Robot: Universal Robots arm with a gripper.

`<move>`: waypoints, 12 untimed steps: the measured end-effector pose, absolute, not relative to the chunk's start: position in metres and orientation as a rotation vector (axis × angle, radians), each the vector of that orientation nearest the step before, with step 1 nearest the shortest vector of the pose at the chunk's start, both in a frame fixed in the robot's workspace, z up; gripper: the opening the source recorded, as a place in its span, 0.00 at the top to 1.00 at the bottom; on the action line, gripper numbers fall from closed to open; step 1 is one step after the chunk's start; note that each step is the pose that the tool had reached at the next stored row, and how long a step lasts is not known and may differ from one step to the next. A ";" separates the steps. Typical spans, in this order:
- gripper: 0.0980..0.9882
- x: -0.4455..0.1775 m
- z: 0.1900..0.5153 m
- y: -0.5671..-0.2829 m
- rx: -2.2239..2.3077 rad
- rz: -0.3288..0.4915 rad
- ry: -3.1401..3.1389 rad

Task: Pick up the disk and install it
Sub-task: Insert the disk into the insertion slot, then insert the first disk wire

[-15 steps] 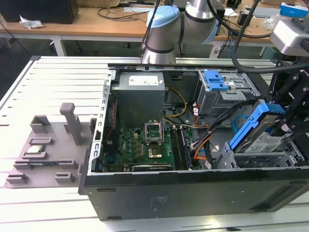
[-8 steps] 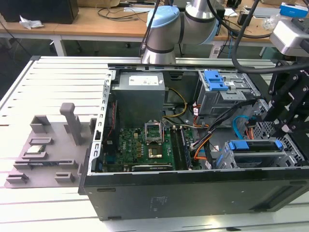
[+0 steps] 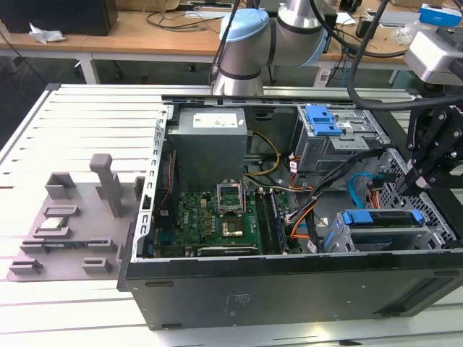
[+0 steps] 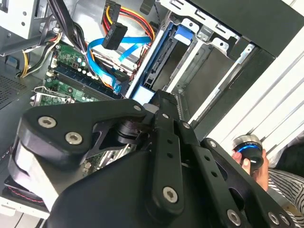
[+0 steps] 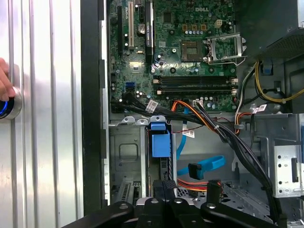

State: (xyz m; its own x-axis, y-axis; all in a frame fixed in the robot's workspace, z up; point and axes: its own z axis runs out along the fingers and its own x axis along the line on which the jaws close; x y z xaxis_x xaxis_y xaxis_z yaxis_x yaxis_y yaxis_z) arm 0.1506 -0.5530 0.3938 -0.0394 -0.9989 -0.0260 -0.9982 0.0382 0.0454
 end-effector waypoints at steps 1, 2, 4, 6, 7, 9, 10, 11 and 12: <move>0.99 0.151 0.394 -0.553 2.168 -0.079 -2.254; 0.99 0.151 0.394 -0.553 2.168 -0.079 -2.254; 0.99 0.151 0.394 -0.553 2.168 -0.079 -2.254; 0.99 0.151 0.394 -0.553 2.168 -0.079 -2.254; 0.99 0.151 0.394 -0.553 2.168 -0.079 -2.254; 0.99 0.151 0.393 -0.553 2.168 -0.079 -2.254; 0.99 0.151 0.393 -0.553 2.168 -0.079 -2.254; 0.99 0.151 0.393 -0.553 2.168 -0.079 -2.254; 0.99 0.151 0.393 -0.553 2.168 -0.079 -2.254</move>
